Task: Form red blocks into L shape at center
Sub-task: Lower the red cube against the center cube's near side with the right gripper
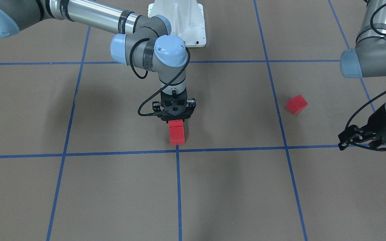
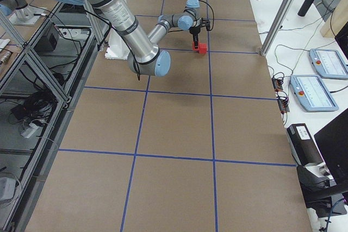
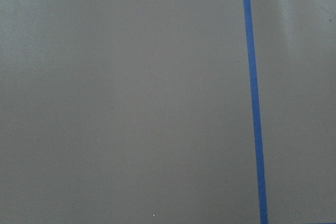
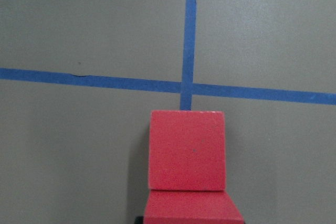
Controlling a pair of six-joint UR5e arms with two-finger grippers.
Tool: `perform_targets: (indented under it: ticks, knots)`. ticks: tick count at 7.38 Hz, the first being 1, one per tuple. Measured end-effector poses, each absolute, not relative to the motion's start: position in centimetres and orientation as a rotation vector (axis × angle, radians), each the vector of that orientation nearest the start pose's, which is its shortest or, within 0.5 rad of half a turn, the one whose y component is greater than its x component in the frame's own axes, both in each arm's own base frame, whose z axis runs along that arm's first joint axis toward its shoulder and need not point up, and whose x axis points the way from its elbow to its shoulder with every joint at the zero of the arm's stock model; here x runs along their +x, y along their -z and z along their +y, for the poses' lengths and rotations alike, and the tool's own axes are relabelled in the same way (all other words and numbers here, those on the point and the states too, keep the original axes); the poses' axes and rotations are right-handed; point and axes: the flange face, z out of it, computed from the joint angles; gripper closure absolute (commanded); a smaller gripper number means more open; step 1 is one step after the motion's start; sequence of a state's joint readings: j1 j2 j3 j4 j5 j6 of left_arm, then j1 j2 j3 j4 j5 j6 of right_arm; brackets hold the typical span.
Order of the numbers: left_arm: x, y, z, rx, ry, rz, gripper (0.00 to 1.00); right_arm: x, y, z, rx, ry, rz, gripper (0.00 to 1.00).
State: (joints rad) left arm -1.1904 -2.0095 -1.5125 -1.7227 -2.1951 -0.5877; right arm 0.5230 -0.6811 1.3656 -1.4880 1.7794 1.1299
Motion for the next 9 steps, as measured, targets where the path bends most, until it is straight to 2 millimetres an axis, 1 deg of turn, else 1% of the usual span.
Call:
perform_targets:
  ticks: [4,5,8,9]
  knots:
    - [17.97,-42.07,-65.15,0.171,0.030,0.778,0.00,-61.45,-18.39,-48.44,0.180,0.007,-0.767,1.00]
    - [17.97,-42.08,-65.15,0.171,0.030,0.778,0.00,-61.50,-18.44,-48.47,0.182,0.007,-0.770,0.97]
    - [17.96,-42.13,-65.13,0.171,0.029,0.777,0.00,-62.16,-19.07,-48.88,0.196,0.008,-0.792,0.73]
    - [17.95,-42.16,-65.11,0.171,0.029,0.777,0.00,-62.21,-19.07,-48.91,0.198,0.008,-0.795,0.71]
